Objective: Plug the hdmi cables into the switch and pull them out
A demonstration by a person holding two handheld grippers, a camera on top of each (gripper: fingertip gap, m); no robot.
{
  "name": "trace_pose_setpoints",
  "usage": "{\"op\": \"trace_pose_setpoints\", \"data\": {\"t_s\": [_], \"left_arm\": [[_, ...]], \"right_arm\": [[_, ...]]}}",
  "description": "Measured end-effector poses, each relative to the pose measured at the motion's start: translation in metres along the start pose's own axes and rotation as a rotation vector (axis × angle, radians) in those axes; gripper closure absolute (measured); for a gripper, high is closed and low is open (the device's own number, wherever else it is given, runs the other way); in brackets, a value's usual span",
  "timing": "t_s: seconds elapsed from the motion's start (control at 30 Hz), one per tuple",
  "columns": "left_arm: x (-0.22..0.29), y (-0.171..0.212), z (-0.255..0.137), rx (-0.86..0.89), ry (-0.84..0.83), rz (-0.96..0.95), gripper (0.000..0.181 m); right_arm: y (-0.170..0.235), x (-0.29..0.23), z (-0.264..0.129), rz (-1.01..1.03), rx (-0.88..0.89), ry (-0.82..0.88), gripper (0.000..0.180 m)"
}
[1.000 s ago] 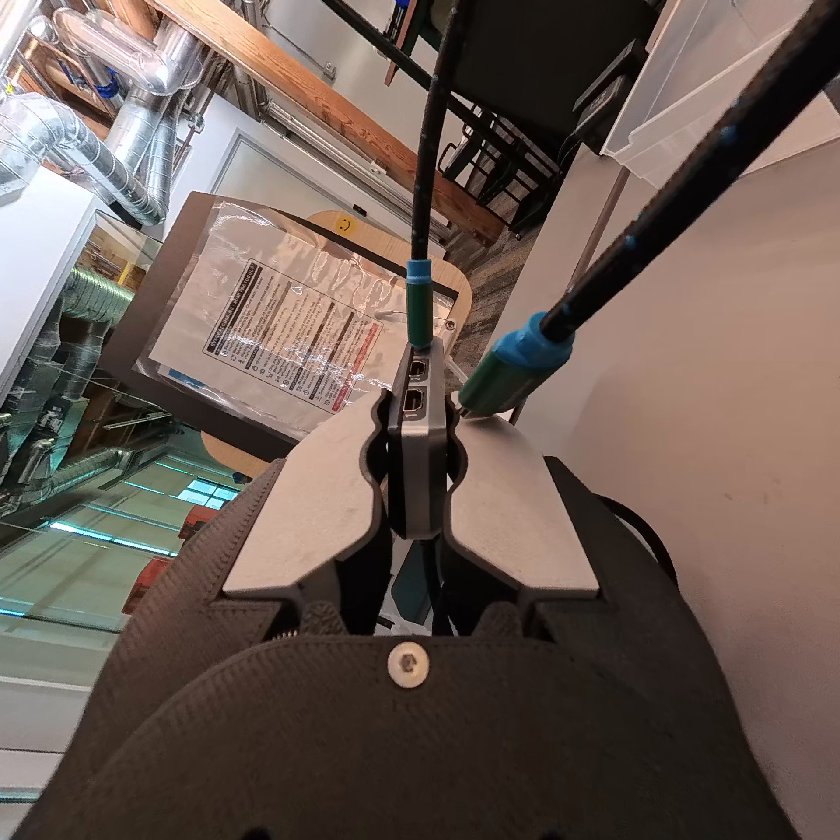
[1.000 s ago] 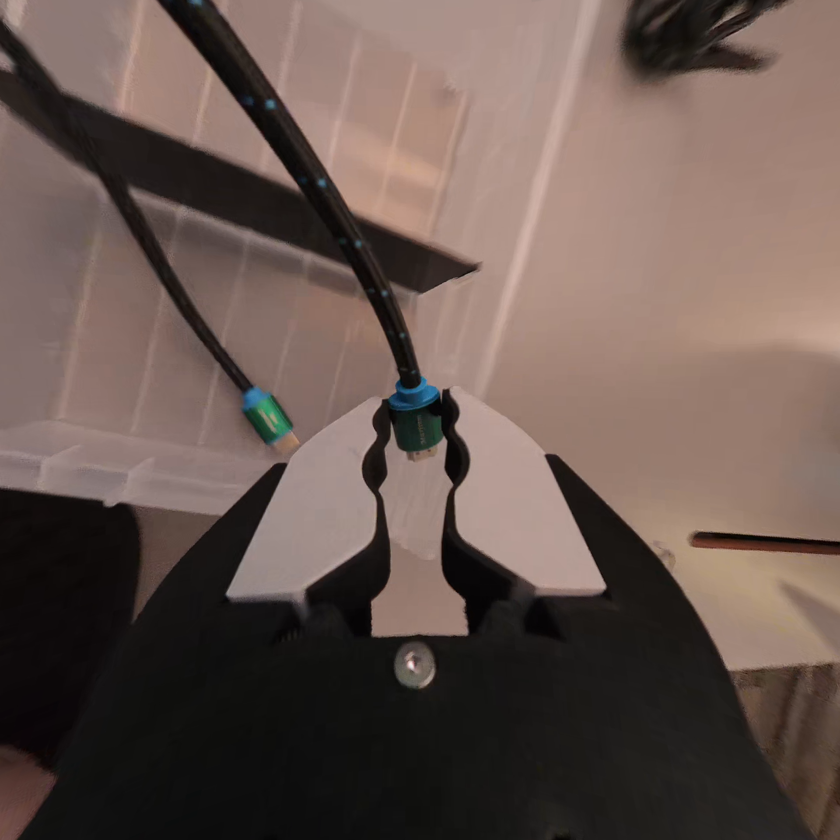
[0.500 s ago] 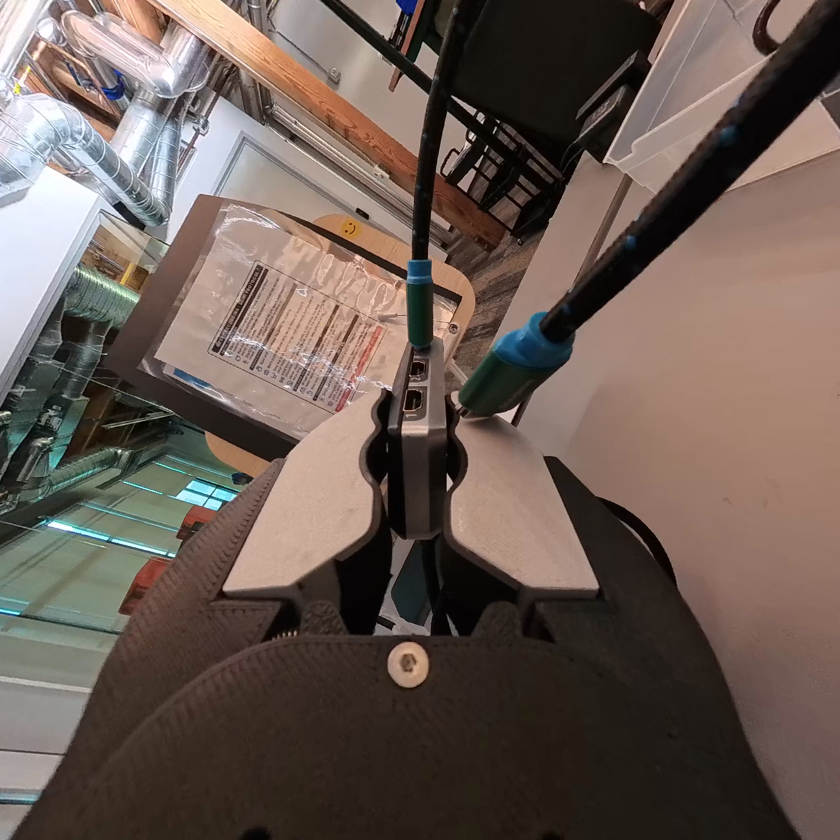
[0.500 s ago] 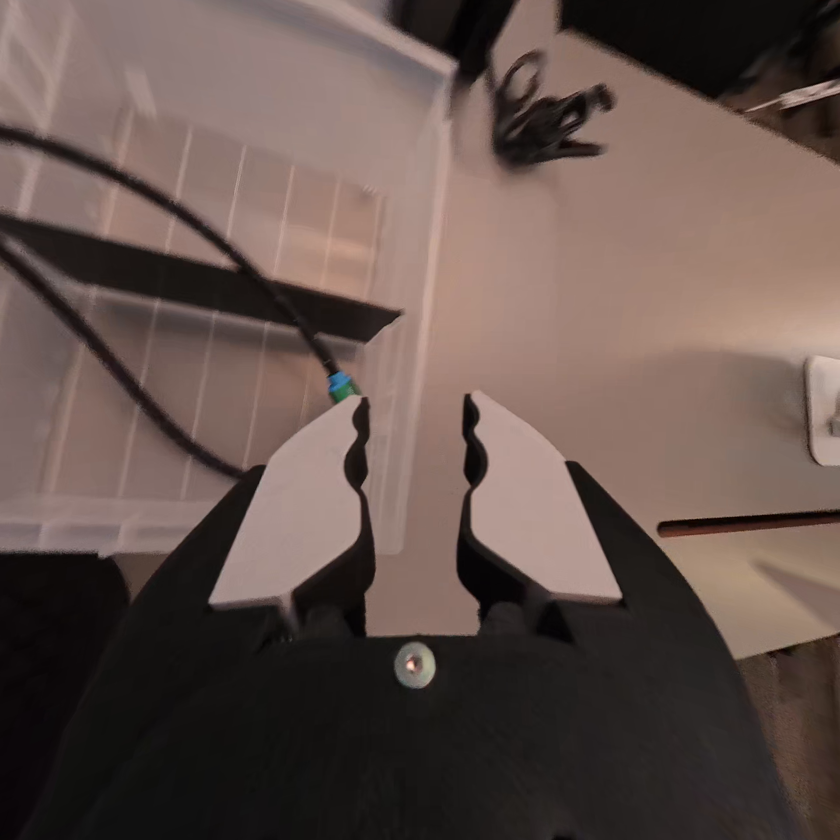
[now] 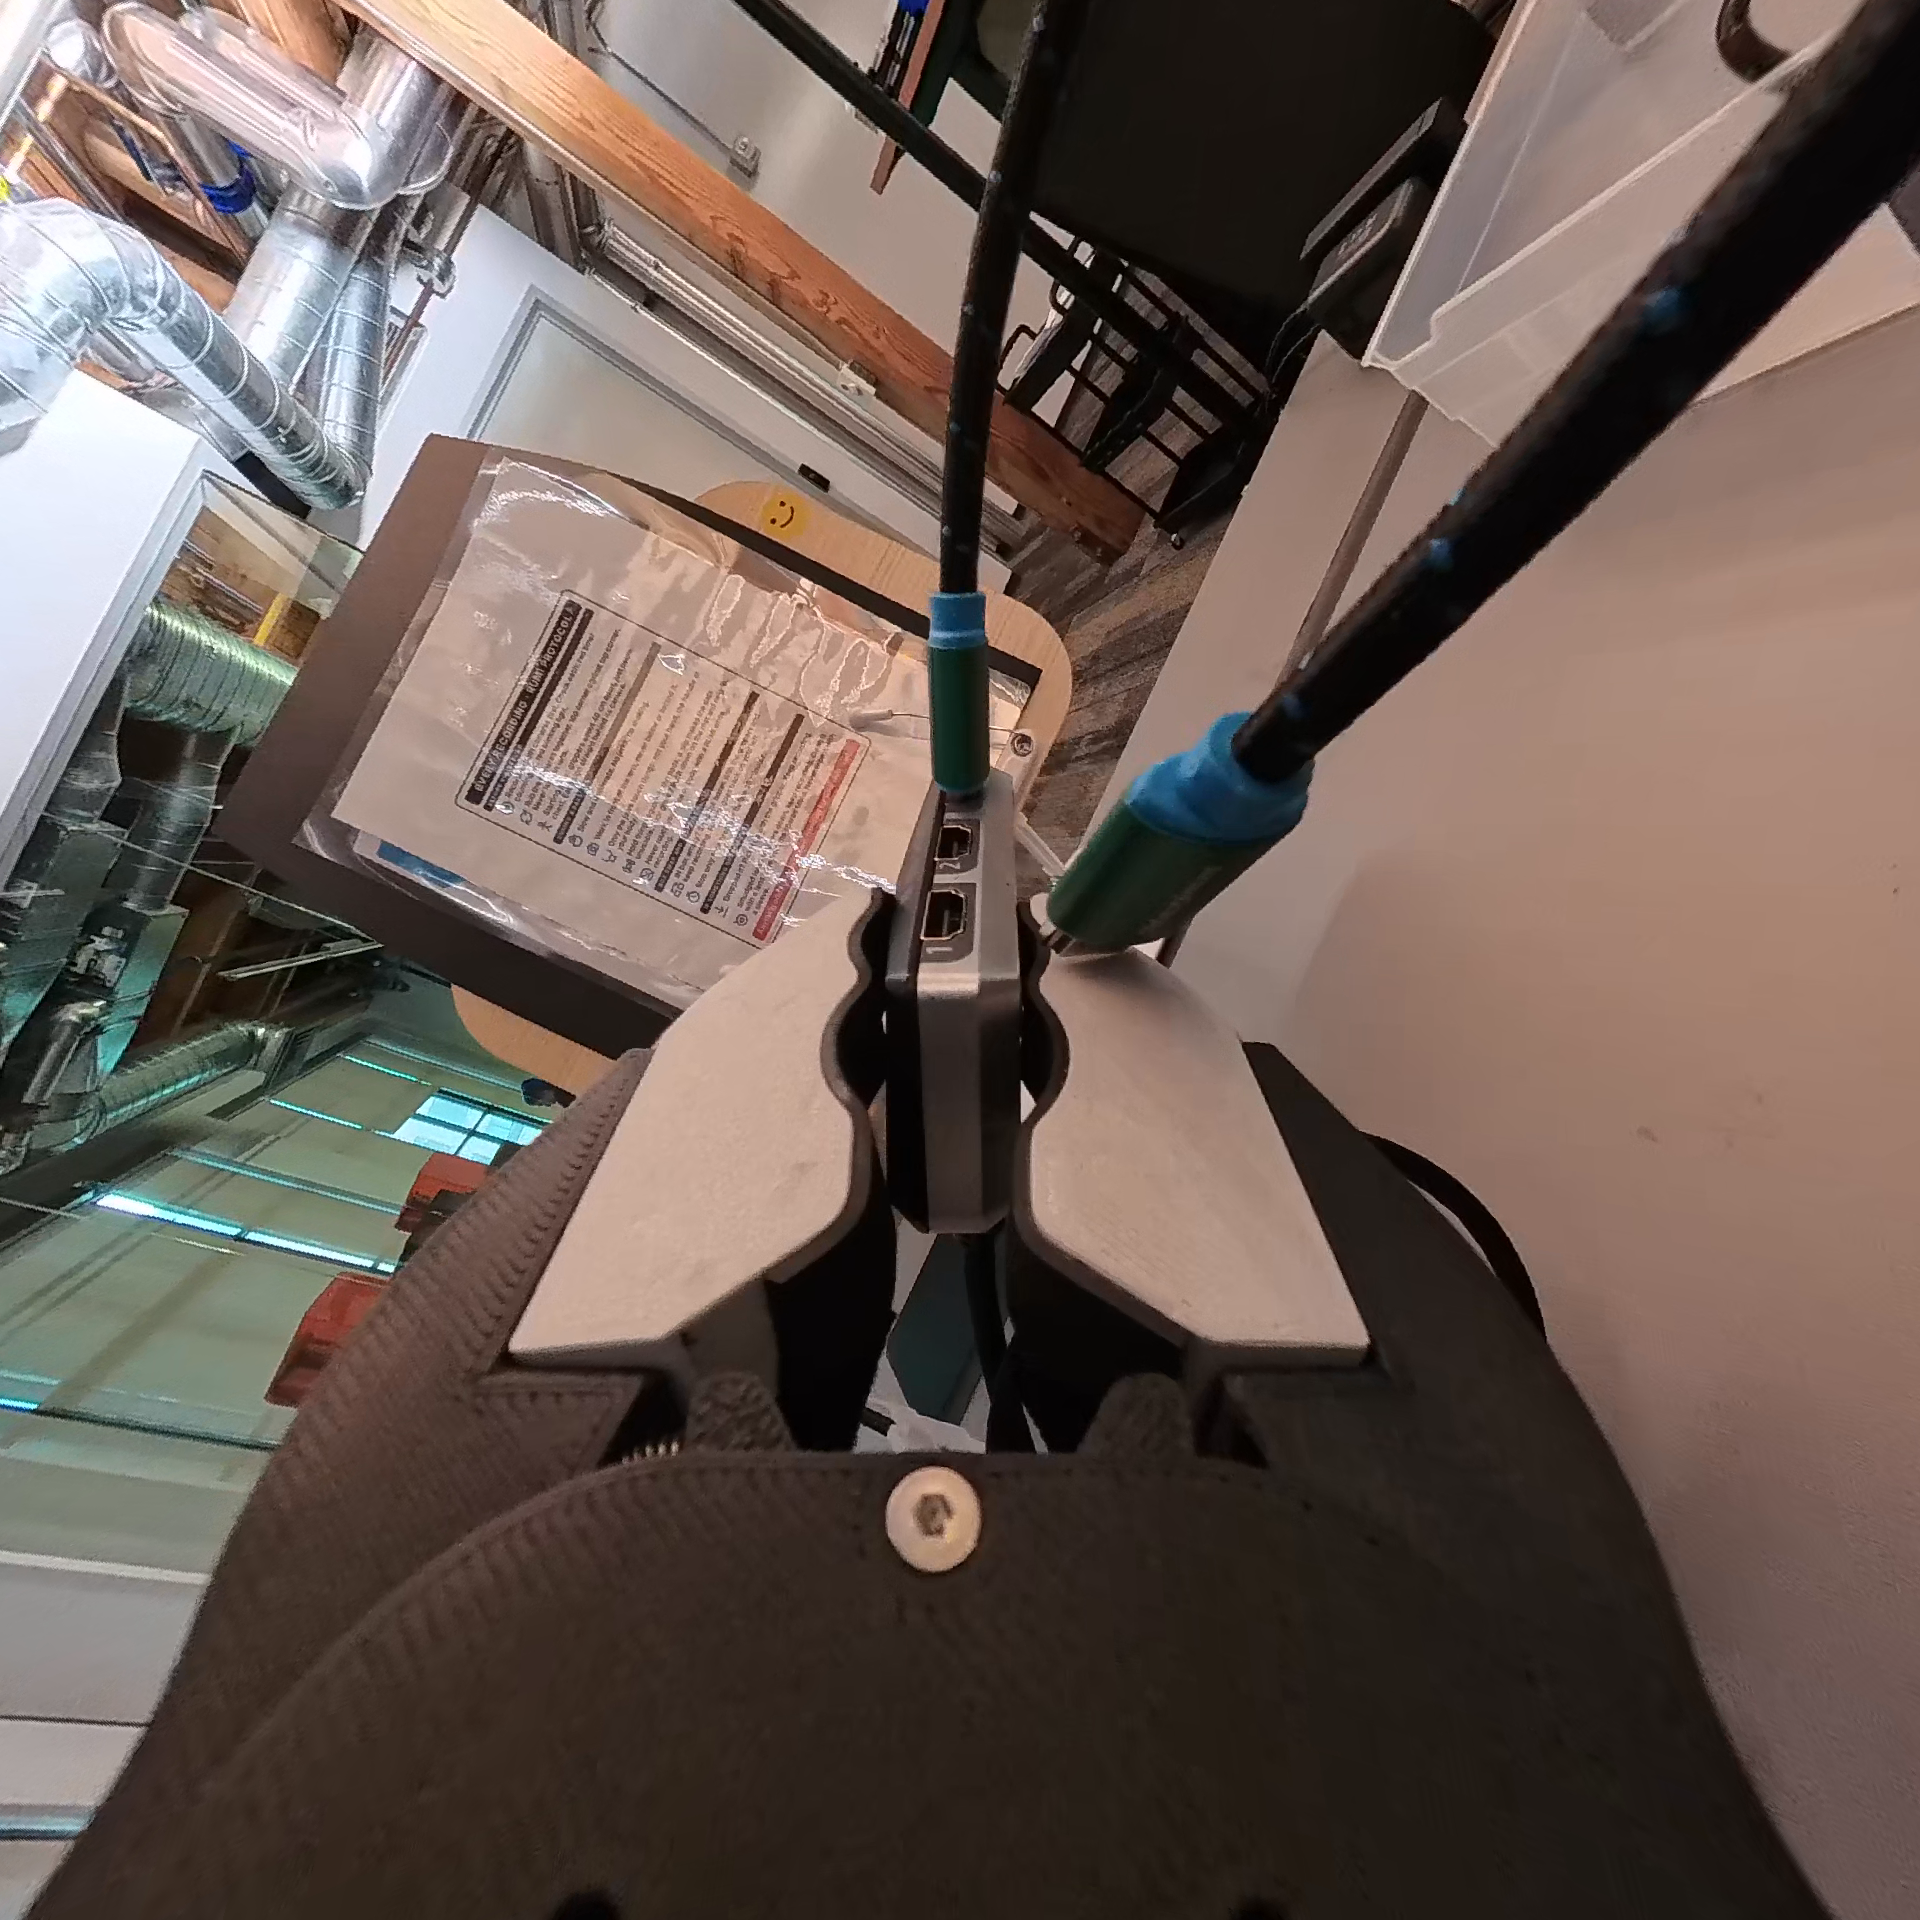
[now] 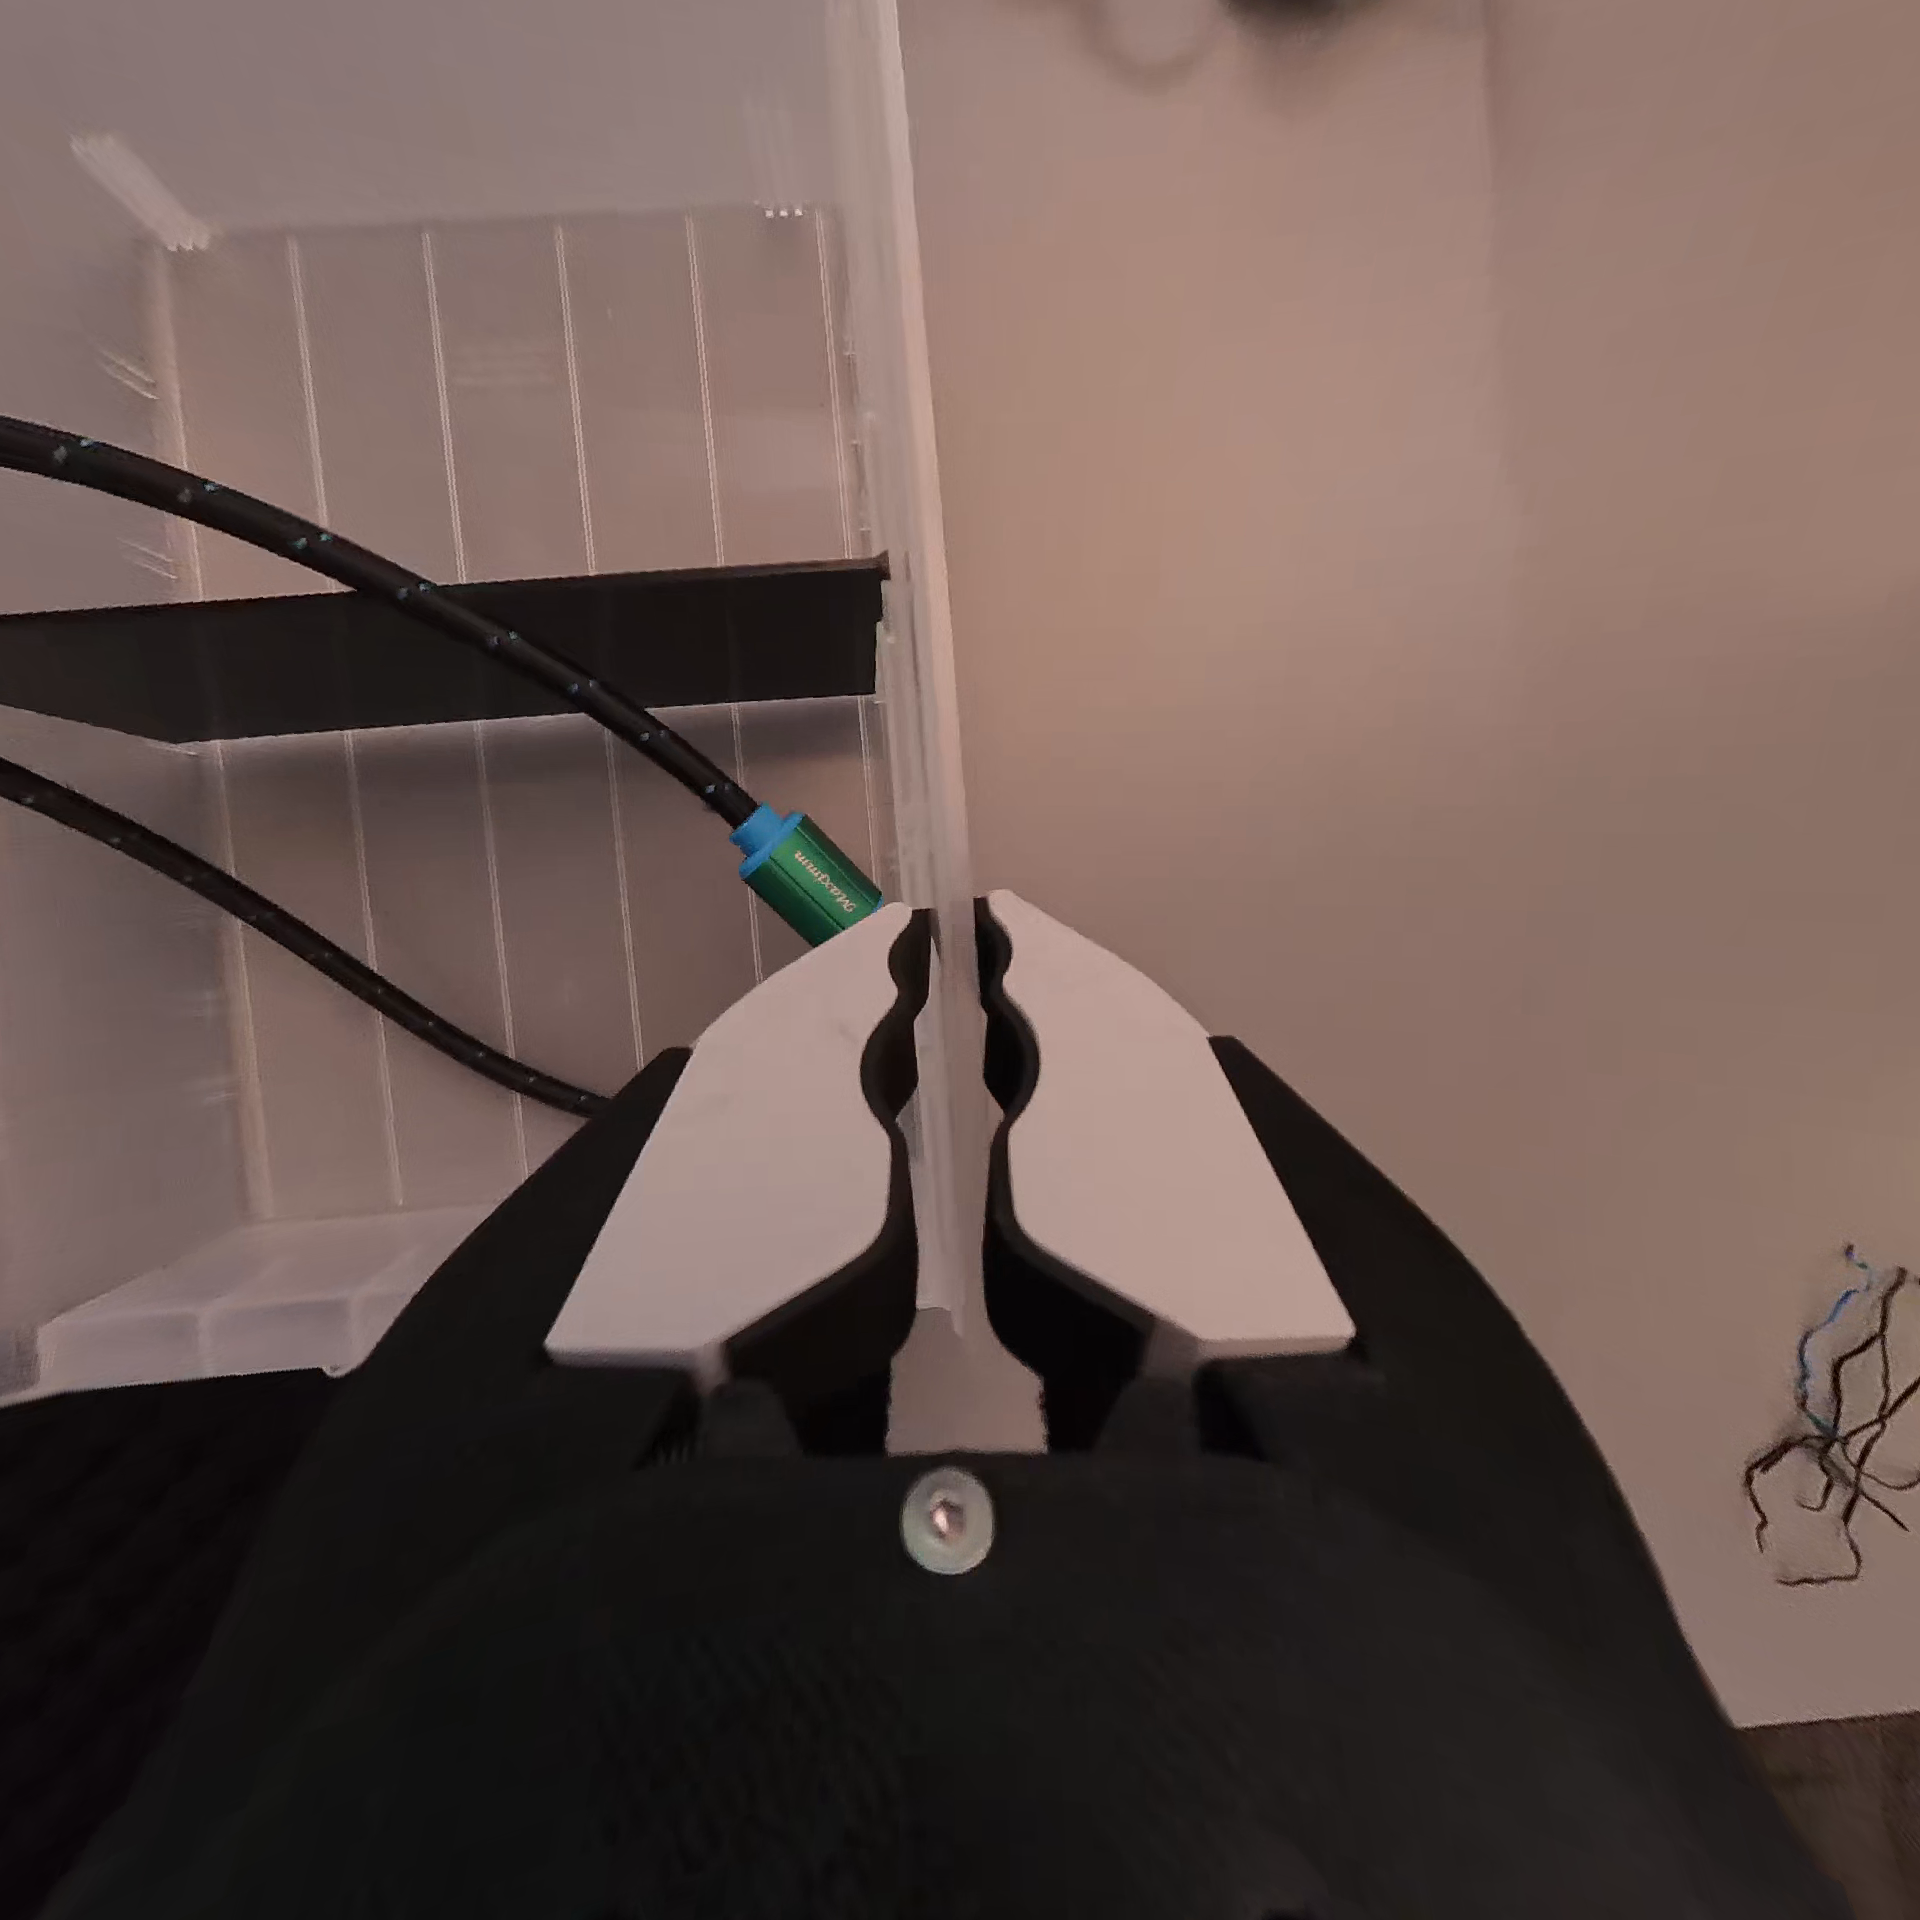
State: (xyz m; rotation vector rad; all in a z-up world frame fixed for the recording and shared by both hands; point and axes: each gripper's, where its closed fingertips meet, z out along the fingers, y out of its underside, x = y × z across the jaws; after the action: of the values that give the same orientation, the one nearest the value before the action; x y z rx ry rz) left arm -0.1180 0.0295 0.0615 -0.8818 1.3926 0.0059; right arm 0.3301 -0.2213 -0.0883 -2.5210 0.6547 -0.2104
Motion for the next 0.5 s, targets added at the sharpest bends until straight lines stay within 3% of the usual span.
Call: {"op": "trace_pose_setpoints", "data": {"t_s": [0.13,0.2,0.3,0.33,0.4,0.5], "left_arm": [[0.002,-0.001,0.001,-0.001,0.003,0.005,0.16],[0.002,-0.001,0.001,-0.001,0.004,0.007,0.161],[0.001,-0.003,0.0,0.003,0.002,0.008,0.16],[0.002,-0.003,0.0,0.005,0.003,0.008,0.161],[0.002,-0.004,-0.001,0.006,0.005,0.008,0.16],[0.002,-0.004,-0.002,0.006,0.006,0.008,0.16]], "right_arm": [[-0.014,0.014,-0.015,-0.015,0.068,0.128,0.147],[-0.04,-0.001,-0.036,-0.107,0.213,0.115,0.156],[-0.044,-0.109,-0.063,-0.469,0.356,-0.325,0.157],[-0.037,-0.126,-0.06,-0.573,0.334,-0.354,0.155],[-0.037,-0.13,-0.042,-0.708,0.271,-0.229,0.145],[-0.053,-0.135,-0.024,-0.741,0.281,-0.169,0.142]]}}
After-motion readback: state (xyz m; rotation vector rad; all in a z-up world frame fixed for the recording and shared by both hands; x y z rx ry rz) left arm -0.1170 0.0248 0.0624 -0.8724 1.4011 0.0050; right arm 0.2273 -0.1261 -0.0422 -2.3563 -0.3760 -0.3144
